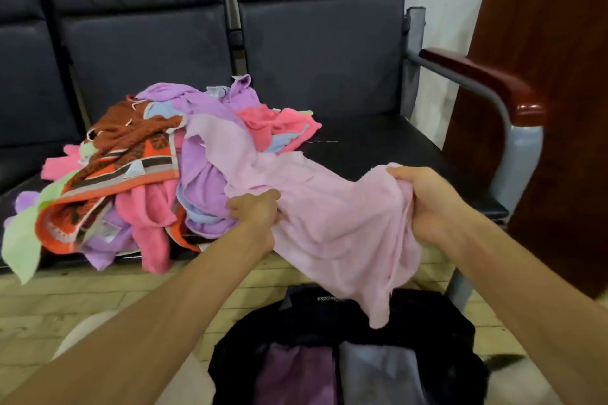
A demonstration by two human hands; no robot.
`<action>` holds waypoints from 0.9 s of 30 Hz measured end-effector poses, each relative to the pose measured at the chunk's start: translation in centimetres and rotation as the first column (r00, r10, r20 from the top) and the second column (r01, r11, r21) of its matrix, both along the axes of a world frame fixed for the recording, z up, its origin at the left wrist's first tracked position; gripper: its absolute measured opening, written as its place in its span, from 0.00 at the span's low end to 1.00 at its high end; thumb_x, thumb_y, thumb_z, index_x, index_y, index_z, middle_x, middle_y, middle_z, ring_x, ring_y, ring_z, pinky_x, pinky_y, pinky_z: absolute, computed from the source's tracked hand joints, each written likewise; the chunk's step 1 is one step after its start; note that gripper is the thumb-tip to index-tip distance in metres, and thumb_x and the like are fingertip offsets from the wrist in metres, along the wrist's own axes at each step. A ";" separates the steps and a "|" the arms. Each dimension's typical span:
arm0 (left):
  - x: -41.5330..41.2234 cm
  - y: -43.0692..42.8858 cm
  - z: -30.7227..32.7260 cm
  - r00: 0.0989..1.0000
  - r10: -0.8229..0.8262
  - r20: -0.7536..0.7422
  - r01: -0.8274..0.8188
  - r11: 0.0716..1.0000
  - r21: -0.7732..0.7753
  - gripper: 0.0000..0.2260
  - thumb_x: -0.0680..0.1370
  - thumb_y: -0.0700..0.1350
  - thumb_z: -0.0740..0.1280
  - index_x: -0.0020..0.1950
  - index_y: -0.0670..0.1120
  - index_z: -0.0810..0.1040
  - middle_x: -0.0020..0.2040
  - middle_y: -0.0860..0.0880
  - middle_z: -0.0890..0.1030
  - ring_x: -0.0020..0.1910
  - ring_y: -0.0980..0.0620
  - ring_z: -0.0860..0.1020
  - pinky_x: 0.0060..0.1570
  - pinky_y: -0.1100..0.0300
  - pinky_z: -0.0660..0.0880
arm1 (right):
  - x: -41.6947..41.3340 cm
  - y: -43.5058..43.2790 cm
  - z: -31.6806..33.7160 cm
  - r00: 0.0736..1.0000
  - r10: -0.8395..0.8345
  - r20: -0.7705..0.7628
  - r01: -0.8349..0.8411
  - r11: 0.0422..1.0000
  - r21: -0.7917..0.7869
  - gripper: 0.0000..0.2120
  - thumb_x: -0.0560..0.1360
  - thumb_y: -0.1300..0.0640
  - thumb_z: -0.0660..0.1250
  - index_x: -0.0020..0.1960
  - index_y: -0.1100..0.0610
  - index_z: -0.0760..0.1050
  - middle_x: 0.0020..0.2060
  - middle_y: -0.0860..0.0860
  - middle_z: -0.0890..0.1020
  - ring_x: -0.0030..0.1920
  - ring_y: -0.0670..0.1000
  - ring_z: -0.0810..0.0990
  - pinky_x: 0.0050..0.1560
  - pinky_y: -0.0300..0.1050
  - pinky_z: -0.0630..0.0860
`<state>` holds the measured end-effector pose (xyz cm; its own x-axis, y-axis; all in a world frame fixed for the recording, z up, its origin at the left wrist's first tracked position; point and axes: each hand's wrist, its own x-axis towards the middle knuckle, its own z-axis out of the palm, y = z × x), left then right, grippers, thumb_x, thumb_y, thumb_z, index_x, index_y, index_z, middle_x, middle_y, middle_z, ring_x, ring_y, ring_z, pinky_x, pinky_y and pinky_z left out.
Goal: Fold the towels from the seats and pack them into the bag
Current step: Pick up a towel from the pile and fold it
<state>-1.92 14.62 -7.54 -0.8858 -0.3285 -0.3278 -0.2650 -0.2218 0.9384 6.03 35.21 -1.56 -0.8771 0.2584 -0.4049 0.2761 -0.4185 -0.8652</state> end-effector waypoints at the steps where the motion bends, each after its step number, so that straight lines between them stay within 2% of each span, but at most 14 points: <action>1: 0.3 0.3 -0.1 1.000 -0.015 -0.002 0.015 0.999 -0.037 0.34 0.66 0.42 0.72 0.68 0.37 0.61 0.60 0.38 0.75 0.51 0.43 0.78 0.52 0.50 0.77 | 0.1 0.4 -0.3 1.000 -0.005 0.006 0.005 0.999 0.039 0.13 0.74 0.59 0.68 0.58 0.58 0.77 0.52 0.59 0.83 0.52 0.60 0.82 0.57 0.56 0.78; 3: 1.0 0.3 -0.4 0.998 -0.057 -0.005 0.055 0.979 -0.196 0.19 0.73 0.38 0.69 0.61 0.34 0.69 0.53 0.37 0.78 0.44 0.45 0.76 0.44 0.54 0.74 | 0.4 1.2 -0.8 1.000 -0.002 0.027 -0.003 0.986 0.164 0.13 0.73 0.59 0.68 0.57 0.59 0.76 0.56 0.63 0.81 0.53 0.61 0.81 0.60 0.59 0.76; 4: 1.6 0.2 -0.4 0.996 -0.086 -0.007 0.079 0.936 -0.342 0.10 0.74 0.37 0.67 0.53 0.36 0.73 0.46 0.39 0.77 0.44 0.46 0.74 0.42 0.56 0.71 | 0.6 1.5 -1.0 1.000 0.024 0.017 -0.028 0.972 0.232 0.13 0.72 0.60 0.68 0.55 0.61 0.77 0.58 0.65 0.79 0.54 0.62 0.80 0.61 0.61 0.76; 5: 2.1 0.0 -0.3 0.991 -0.134 -0.003 0.113 0.851 -0.513 0.04 0.75 0.37 0.67 0.44 0.38 0.73 0.41 0.42 0.76 0.44 0.46 0.73 0.41 0.58 0.68 | 0.7 1.7 -1.2 0.999 0.051 0.006 -0.050 0.954 0.294 0.12 0.71 0.60 0.68 0.53 0.61 0.77 0.60 0.66 0.78 0.55 0.64 0.80 0.61 0.62 0.75; 6: 2.5 -0.3 -0.3 0.980 -0.196 0.011 0.152 0.723 -0.674 0.05 0.75 0.38 0.66 0.41 0.40 0.72 0.40 0.44 0.75 0.46 0.45 0.74 0.42 0.58 0.67 | 0.8 1.7 -1.4 0.998 0.063 0.019 -0.066 0.944 0.324 0.12 0.69 0.61 0.68 0.52 0.62 0.76 0.59 0.66 0.78 0.55 0.64 0.80 0.61 0.62 0.75; 7: 2.7 -0.7 -0.5 0.963 -0.269 0.028 0.184 0.576 -0.797 0.05 0.75 0.40 0.66 0.43 0.39 0.73 0.43 0.44 0.76 0.49 0.44 0.75 0.44 0.57 0.68 | 1.0 1.6 -1.4 0.997 0.061 0.038 -0.070 0.943 0.326 0.13 0.68 0.62 0.67 0.52 0.64 0.76 0.57 0.65 0.79 0.54 0.63 0.80 0.61 0.61 0.75; 9: 3.3 -1.3 -0.9 0.944 -0.328 0.032 0.183 0.440 -0.879 0.09 0.76 0.43 0.66 0.53 0.39 0.76 0.52 0.41 0.79 0.55 0.41 0.76 0.52 0.53 0.71 | 1.2 1.5 -2.0 0.995 0.062 0.076 -0.084 0.938 0.336 0.12 0.70 0.64 0.64 0.53 0.63 0.75 0.52 0.63 0.79 0.53 0.61 0.79 0.60 0.59 0.75; 13: 3.8 -1.4 -1.7 0.926 -0.364 -0.102 0.076 0.444 -0.893 0.06 0.77 0.42 0.66 0.51 0.42 0.75 0.50 0.40 0.76 0.52 0.42 0.74 0.53 0.49 0.72 | 1.2 1.3 -3.2 0.982 0.126 0.140 -0.164 0.935 0.314 0.18 0.70 0.59 0.69 0.59 0.60 0.74 0.53 0.58 0.80 0.50 0.59 0.80 0.49 0.53 0.78; 16: 4.9 -0.1 -0.7 0.903 -0.395 -0.166 0.120 0.605 -0.787 0.02 0.79 0.40 0.61 0.50 0.42 0.70 0.51 0.43 0.68 0.48 0.46 0.68 0.49 0.55 0.68 | 1.2 0.8 -4.0 0.950 0.215 0.225 -0.284 0.896 0.341 0.15 0.71 0.57 0.74 0.55 0.60 0.76 0.50 0.55 0.81 0.50 0.57 0.81 0.49 0.52 0.79; 18: 5.4 0.4 -0.2 0.914 -0.387 -0.120 0.229 0.738 -0.635 0.01 0.80 0.41 0.58 0.51 0.44 0.68 0.49 0.45 0.69 0.46 0.49 0.68 0.43 0.58 0.67 | 1.2 0.2 -4.5 0.938 0.239 0.251 -0.326 0.853 0.406 0.12 0.69 0.59 0.75 0.50 0.62 0.80 0.47 0.56 0.84 0.48 0.57 0.82 0.52 0.52 0.80; 21: 5.9 0.4 0.6 0.925 -0.380 -0.020 0.328 0.823 -0.464 0.10 0.81 0.43 0.57 0.60 0.41 0.69 0.55 0.47 0.75 0.52 0.48 0.73 0.52 0.56 0.70 | 1.3 -0.4 -5.2 0.962 0.221 0.161 -0.267 0.883 0.387 0.07 0.70 0.60 0.68 0.44 0.63 0.81 0.44 0.56 0.84 0.48 0.57 0.81 0.57 0.54 0.78; 23: 6.3 0.0 0.8 0.941 -0.335 -0.036 0.313 0.909 -0.276 0.15 0.82 0.44 0.56 0.66 0.42 0.70 0.60 0.44 0.77 0.56 0.44 0.76 0.53 0.53 0.74 | 1.5 -0.7 -5.3 0.972 0.223 0.077 -0.236 0.925 0.298 0.05 0.69 0.60 0.63 0.40 0.60 0.77 0.40 0.56 0.79 0.44 0.56 0.78 0.53 0.52 0.77; 25: 7.2 -0.6 1.4 0.944 -0.326 -0.048 0.324 0.945 -0.046 0.13 0.82 0.43 0.55 0.63 0.43 0.74 0.55 0.43 0.79 0.51 0.45 0.78 0.43 0.57 0.76 | 1.9 -0.6 -5.3 0.967 0.254 0.033 -0.255 0.941 0.223 0.05 0.69 0.60 0.63 0.42 0.60 0.77 0.39 0.56 0.79 0.43 0.56 0.76 0.47 0.50 0.74; 27: 8.0 -1.4 1.8 0.929 -0.369 -0.028 0.369 0.920 0.134 0.13 0.82 0.43 0.55 0.61 0.42 0.75 0.55 0.43 0.80 0.49 0.46 0.79 0.42 0.57 0.78 | 2.5 -0.3 -5.4 0.942 0.329 0.067 -0.336 0.926 0.172 0.13 0.73 0.57 0.67 0.55 0.62 0.80 0.49 0.56 0.84 0.51 0.57 0.82 0.57 0.53 0.76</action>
<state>6.03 13.22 -5.72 -0.9364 0.0689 -0.3442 -0.3505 -0.2332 0.9071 8.57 34.96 -6.99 -0.9109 0.0254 -0.4119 0.4050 -0.1370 -0.9040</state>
